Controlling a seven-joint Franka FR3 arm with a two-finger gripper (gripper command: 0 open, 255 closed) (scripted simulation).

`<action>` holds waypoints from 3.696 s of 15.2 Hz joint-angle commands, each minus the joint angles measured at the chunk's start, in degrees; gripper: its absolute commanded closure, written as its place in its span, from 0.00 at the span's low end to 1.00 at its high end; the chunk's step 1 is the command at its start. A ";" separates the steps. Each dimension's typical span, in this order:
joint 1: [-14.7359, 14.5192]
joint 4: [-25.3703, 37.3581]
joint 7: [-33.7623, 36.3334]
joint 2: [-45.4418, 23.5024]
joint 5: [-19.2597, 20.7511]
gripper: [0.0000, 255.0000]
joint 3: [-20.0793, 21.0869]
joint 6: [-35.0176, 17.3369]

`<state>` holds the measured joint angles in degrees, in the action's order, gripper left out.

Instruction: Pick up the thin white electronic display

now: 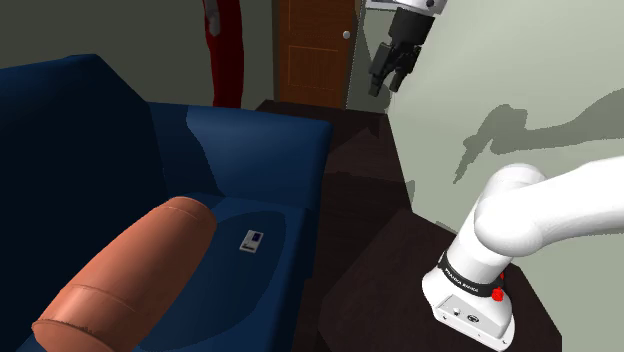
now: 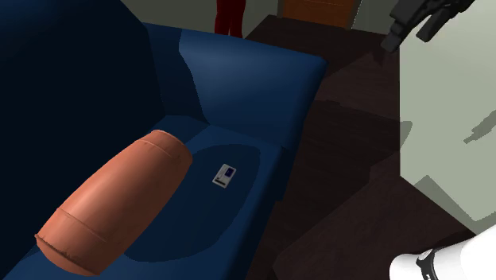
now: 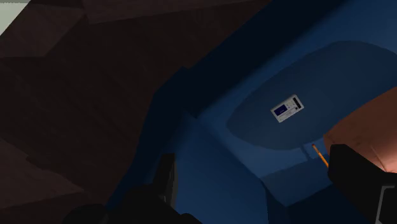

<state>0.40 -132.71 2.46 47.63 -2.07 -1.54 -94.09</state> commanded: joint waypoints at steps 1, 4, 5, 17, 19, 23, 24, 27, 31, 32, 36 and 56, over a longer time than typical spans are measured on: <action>0.00 0.00 0.00 0.00 0.00 0.00 0.00 0.00; 0.34 -4.09 5.05 -0.87 -1.65 0.00 3.07 -4.57; 0.42 -5.29 6.73 -1.36 -2.21 0.00 4.11 -6.14; 1.56 -12.88 27.03 -15.45 -7.69 0.00 17.11 -26.48; 2.07 -12.86 30.59 -19.20 -7.95 0.00 19.33 -29.99; 3.48 -11.73 38.26 -27.71 -7.13 0.00 23.66 -36.79; 3.92 -11.22 40.35 -30.03 -6.56 0.00 24.70 -38.41; 5.31 -9.20 47.20 -37.38 -3.71 0.00 27.55 -42.98; 6.46 -5.28 57.90 -47.97 3.04 0.00 29.85 -47.96; 6.35 -4.08 60.76 -50.69 5.12 0.00 29.90 -48.94; 3.94 1.59 71.52 -61.34 12.99 0.00 27.89 -51.74; -6.73 20.62 88.22 -88.45 22.28 1.00 17.49 -57.45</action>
<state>-6.29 -112.06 90.66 -40.57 20.17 16.04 -151.61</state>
